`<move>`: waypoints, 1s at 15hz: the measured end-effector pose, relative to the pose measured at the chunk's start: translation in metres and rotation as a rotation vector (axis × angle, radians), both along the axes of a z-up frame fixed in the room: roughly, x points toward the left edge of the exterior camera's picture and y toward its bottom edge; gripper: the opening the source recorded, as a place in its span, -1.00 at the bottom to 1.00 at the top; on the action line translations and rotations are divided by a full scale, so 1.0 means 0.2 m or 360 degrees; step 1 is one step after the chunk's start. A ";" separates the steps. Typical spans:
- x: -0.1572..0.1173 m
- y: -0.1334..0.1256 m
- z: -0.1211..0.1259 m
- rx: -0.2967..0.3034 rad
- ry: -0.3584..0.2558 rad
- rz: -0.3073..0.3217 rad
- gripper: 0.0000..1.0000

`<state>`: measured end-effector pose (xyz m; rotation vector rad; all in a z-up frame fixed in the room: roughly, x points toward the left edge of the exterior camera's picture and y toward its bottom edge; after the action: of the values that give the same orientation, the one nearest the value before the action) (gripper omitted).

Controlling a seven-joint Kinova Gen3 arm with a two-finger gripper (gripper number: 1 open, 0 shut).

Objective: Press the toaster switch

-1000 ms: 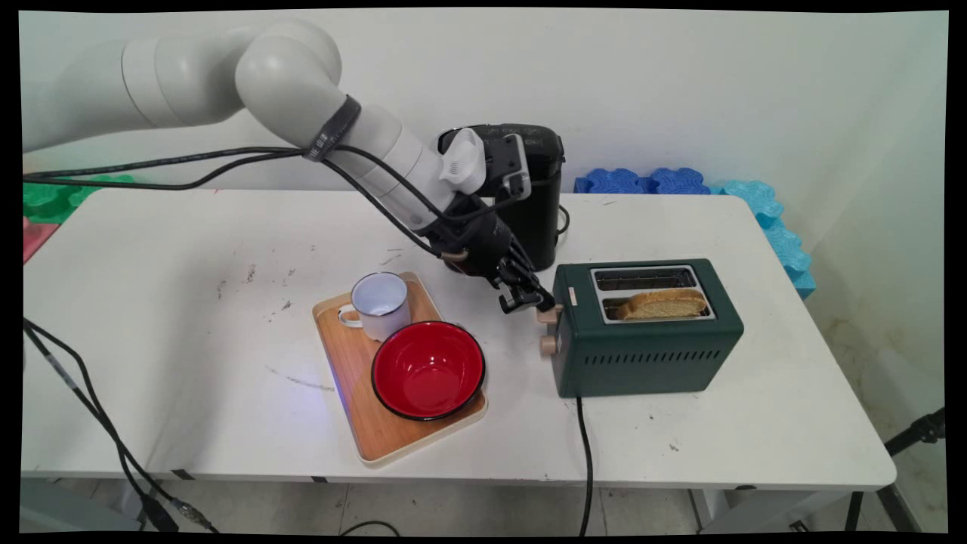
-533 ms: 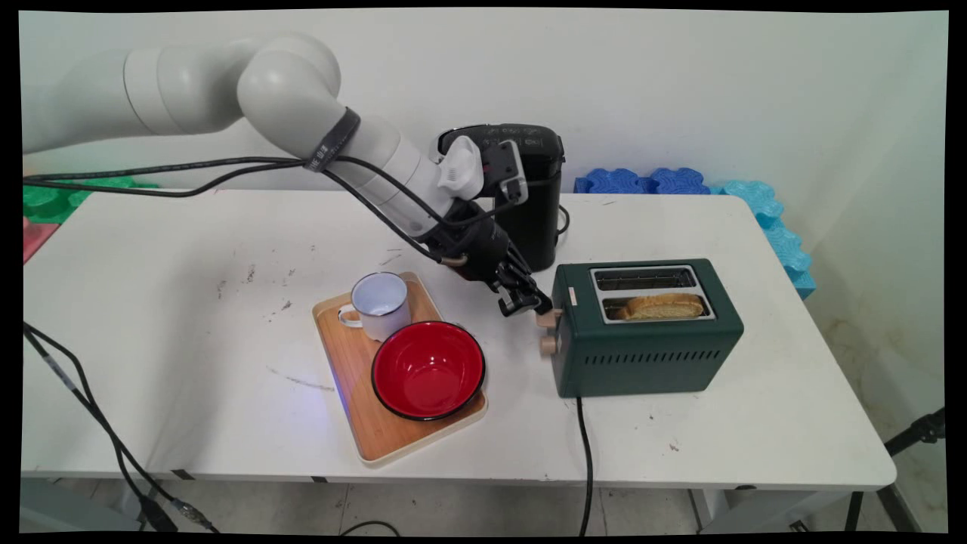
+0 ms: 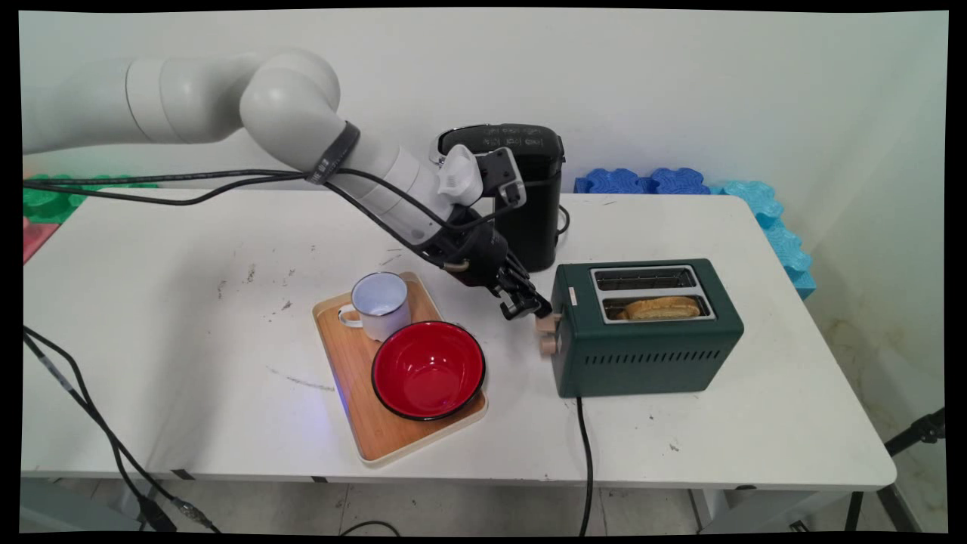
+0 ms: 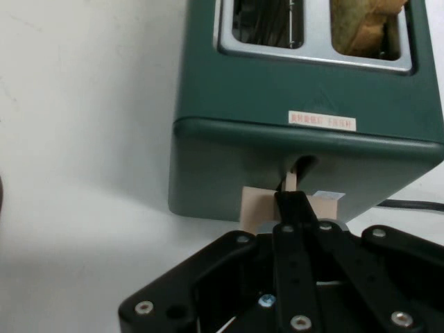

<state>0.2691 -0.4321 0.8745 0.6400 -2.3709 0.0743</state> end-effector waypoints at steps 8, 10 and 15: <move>0.01 0.01 -0.05 0.0042 0.0030 0.0066 -1.00; 0.01 0.01 -0.07 0.0048 0.0036 0.0078 -1.00; 0.01 0.02 -0.09 0.0062 0.0053 0.0101 -1.00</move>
<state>0.2708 -0.4279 0.8564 0.7295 -2.3251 0.0449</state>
